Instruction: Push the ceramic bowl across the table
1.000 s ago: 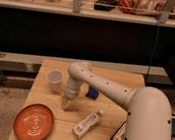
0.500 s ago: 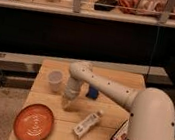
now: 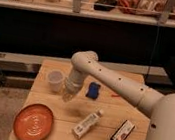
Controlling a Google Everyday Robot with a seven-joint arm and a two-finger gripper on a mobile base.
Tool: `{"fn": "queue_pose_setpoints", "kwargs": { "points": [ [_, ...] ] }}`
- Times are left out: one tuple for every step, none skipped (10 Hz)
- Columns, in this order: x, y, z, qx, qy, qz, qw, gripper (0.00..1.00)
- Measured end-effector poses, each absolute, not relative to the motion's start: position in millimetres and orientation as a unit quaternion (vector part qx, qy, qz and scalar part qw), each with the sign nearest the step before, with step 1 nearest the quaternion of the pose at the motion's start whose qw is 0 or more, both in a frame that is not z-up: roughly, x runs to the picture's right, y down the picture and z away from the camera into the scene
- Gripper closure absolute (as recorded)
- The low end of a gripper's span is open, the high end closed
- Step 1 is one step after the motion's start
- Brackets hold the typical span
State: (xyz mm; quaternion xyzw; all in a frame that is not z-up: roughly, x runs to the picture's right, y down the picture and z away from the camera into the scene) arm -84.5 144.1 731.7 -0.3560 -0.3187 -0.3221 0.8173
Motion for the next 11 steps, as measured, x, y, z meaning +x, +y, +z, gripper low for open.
{"fn": "queue_pose_setpoints", "kwargs": {
  "points": [
    [-94.7,135.0,712.0,-0.351,-0.314,-0.336,0.815,0.96],
    [-103.3,132.6,703.6,-0.349,-0.311,-0.346,0.814,0.96],
    [-123.7,131.1,692.4,-0.346,-0.304,-0.365,0.809,0.96],
    [-144.5,135.5,684.6,-0.345,-0.296,-0.388,0.802,0.96],
    [-163.4,144.5,679.5,-0.342,-0.287,-0.414,0.793,0.96],
    [-175.5,158.5,677.9,-0.337,-0.271,-0.444,0.785,0.96],
    [-182.8,174.0,679.8,-0.326,-0.252,-0.472,0.779,0.96],
    [-188.4,193.1,685.9,-0.311,-0.237,-0.501,0.772,0.96],
    [-186.4,211.4,694.8,-0.303,-0.224,-0.522,0.765,0.96],
    [-185.2,225.5,705.5,-0.296,-0.220,-0.535,0.760,0.96],
    [-179.7,247.1,726.7,-0.284,-0.225,-0.544,0.756,0.96]
  ]
}}
